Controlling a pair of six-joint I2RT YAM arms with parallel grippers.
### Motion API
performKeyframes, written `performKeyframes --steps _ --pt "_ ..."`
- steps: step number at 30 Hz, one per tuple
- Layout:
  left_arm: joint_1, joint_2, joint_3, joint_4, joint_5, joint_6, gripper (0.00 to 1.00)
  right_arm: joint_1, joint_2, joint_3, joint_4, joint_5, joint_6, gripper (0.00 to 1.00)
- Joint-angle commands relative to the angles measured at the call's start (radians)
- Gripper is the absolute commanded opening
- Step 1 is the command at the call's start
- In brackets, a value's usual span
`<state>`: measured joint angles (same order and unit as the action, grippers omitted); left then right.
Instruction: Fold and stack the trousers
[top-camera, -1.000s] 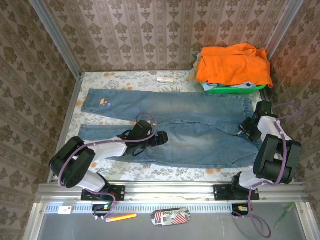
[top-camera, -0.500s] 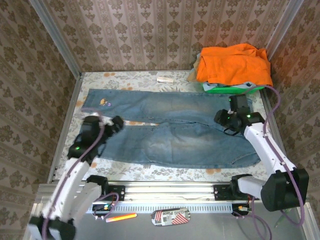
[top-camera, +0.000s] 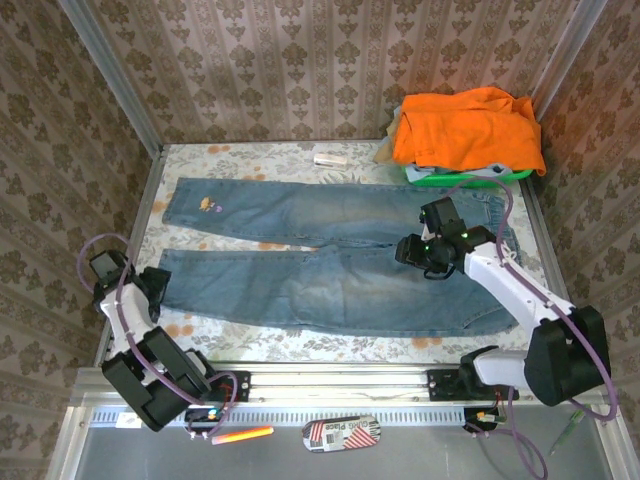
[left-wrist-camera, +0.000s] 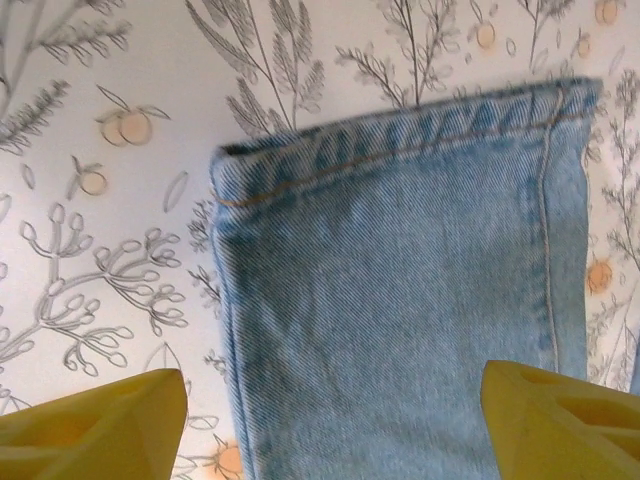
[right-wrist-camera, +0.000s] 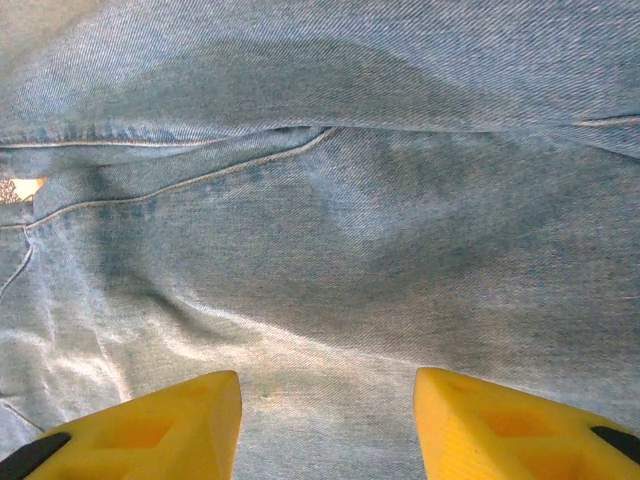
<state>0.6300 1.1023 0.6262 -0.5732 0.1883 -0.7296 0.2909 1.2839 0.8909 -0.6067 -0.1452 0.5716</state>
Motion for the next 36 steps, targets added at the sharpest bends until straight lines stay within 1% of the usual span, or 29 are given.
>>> performKeyframes --steps 1,5,10,12,16,18,19,20,21,22,24,25,29,31,33,34,35,36 --pt "0.007 0.004 -0.026 0.087 -0.063 -0.059 0.72 0.005 0.028 0.033 0.019 -0.064 -0.014 0.51" --pt "0.001 0.079 -0.004 0.081 -0.166 -0.052 0.71 0.004 0.033 0.043 0.012 -0.074 -0.015 0.51" --pt "0.002 0.131 -0.047 0.166 -0.189 -0.056 0.67 0.004 0.017 0.039 0.005 -0.059 -0.015 0.51" --pt "0.002 0.158 -0.052 0.215 -0.182 -0.047 0.59 0.005 0.017 0.036 0.001 -0.056 -0.016 0.51" --pt "0.004 0.219 -0.057 0.26 -0.184 -0.036 0.48 0.004 0.002 0.036 -0.017 -0.046 -0.022 0.51" --pt "0.004 0.226 -0.077 0.307 -0.173 -0.034 0.34 -0.001 -0.008 0.034 -0.023 -0.041 -0.024 0.51" --pt "0.005 0.229 -0.077 0.304 -0.173 -0.035 0.28 -0.002 -0.012 0.035 -0.031 -0.04 -0.025 0.51" --pt "0.005 0.228 -0.071 0.293 -0.174 -0.027 0.19 -0.004 -0.017 0.036 -0.037 -0.035 -0.025 0.51" --pt "0.005 0.224 -0.066 0.285 -0.176 -0.028 0.13 -0.005 -0.023 0.035 -0.043 -0.031 -0.026 0.51" --pt "0.005 0.216 -0.066 0.284 -0.172 -0.029 0.11 -0.006 -0.029 0.036 -0.051 -0.025 -0.026 0.51" --pt "0.004 0.19 -0.065 0.282 -0.18 -0.028 0.03 -0.008 -0.038 0.039 -0.072 -0.018 -0.024 0.52" --pt "0.004 0.176 -0.064 0.28 -0.183 -0.025 0.0 -0.01 -0.042 0.043 -0.089 -0.013 -0.023 0.52" --pt "-0.007 0.116 -0.047 0.256 -0.142 -0.039 0.0 -0.032 -0.072 0.06 -0.183 0.017 -0.02 0.52" --pt "-0.023 0.071 -0.035 0.237 -0.128 -0.043 0.0 -0.076 -0.104 0.057 -0.234 0.018 -0.021 0.54" --pt "-0.052 0.029 -0.029 0.23 -0.123 -0.054 0.0 -0.171 -0.134 0.034 -0.269 -0.01 -0.028 0.56" --pt "-0.071 0.014 -0.027 0.232 -0.122 -0.065 0.0 -0.248 -0.146 0.004 -0.272 -0.04 -0.029 0.57" --pt "-0.093 0.005 -0.027 0.241 -0.12 -0.078 0.0 -0.358 -0.152 -0.032 -0.264 -0.078 -0.027 0.58" --pt "-0.11 0.004 -0.023 0.248 -0.12 -0.086 0.0 -0.447 -0.153 -0.066 -0.252 -0.108 -0.019 0.58"
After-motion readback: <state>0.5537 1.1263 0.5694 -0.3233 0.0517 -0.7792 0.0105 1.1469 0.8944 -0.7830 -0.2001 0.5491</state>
